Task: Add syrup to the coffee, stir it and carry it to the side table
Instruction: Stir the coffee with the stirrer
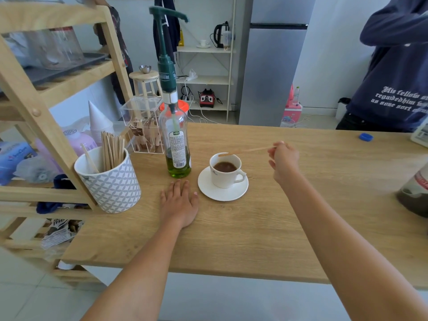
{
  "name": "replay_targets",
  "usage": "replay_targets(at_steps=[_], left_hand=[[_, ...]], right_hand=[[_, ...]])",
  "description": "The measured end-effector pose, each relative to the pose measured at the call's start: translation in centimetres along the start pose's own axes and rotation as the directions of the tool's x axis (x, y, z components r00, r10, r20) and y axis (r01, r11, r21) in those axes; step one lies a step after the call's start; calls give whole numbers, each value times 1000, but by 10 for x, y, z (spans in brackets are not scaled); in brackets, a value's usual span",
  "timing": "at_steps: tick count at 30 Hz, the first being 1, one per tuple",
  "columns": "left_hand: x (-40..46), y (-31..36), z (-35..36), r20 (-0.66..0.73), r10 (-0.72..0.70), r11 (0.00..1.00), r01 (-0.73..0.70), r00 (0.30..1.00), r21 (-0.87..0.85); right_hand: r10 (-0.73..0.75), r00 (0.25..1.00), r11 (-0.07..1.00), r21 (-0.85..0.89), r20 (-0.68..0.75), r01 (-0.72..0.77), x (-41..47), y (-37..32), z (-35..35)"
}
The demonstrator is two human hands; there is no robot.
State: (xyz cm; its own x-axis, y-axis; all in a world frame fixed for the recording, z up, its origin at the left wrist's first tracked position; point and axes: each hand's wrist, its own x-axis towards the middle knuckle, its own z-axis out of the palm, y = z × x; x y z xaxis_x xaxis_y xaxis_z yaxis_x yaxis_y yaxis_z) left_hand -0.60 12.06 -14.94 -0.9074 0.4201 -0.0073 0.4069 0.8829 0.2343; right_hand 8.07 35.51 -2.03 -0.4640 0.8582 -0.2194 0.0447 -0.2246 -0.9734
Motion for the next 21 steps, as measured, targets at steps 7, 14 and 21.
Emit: replay_targets(at_steps=[7, 14, 21], left_hand=[[0, -1, 0, -10, -8, 1000, 8, 1000, 6], [3, 1, 0, 0, -17, 1000, 17, 1000, 22], [3, 0, 0, 13, -15, 1000, 14, 1000, 28]], right_hand=[[303, 953, 925, 233, 31, -301, -10, 30, -17], [271, 962, 946, 183, 6, -268, -19, 44, -20], [237, 970, 955, 194, -45, -224, -28, 48, -24]])
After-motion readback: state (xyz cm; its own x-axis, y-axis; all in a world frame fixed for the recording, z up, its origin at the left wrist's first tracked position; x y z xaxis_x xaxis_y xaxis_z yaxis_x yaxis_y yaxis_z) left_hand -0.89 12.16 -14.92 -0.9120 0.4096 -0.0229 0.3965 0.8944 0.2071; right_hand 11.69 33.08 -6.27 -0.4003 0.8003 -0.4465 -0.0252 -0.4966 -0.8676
